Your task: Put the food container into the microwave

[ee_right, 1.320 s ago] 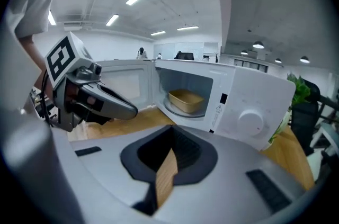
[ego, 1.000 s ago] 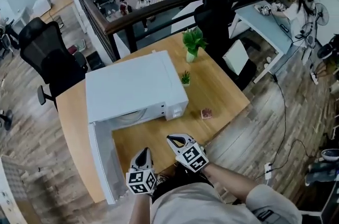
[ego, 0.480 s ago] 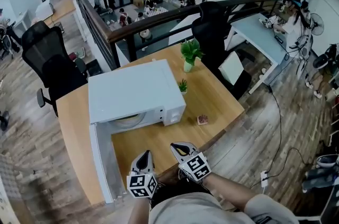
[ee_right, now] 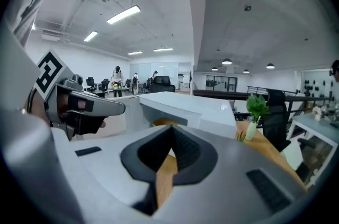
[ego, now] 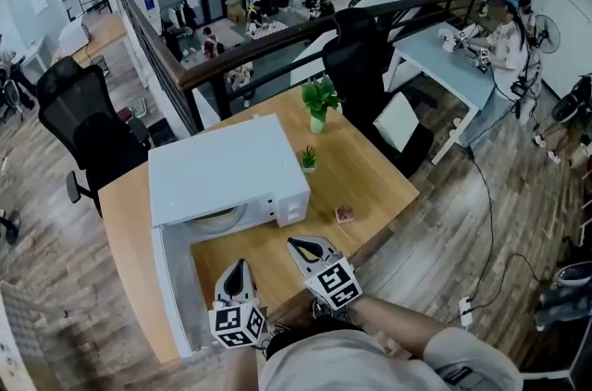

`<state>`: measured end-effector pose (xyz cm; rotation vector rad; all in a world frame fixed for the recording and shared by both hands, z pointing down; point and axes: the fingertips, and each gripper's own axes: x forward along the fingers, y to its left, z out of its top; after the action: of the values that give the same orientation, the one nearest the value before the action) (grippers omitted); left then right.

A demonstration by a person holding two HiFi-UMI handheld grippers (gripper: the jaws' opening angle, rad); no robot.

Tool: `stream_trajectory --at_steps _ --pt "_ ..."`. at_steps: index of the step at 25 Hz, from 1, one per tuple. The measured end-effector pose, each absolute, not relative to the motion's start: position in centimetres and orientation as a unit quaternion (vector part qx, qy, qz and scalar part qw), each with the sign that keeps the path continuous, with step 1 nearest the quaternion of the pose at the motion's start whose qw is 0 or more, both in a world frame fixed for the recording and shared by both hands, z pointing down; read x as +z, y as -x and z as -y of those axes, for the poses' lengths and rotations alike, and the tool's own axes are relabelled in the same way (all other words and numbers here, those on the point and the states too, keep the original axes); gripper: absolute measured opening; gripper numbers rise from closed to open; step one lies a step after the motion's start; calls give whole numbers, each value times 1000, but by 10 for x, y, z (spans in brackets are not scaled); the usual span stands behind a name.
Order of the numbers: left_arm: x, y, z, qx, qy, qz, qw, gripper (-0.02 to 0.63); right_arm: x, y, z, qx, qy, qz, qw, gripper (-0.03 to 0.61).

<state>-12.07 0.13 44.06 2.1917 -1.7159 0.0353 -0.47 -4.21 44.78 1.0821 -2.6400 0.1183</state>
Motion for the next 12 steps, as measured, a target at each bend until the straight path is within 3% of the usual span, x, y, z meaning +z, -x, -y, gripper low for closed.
stream_trajectory --at_steps 12 --pt "359 115 14 -13 -778 625 70 12 364 -13 65 -19 -399 914 75 5"
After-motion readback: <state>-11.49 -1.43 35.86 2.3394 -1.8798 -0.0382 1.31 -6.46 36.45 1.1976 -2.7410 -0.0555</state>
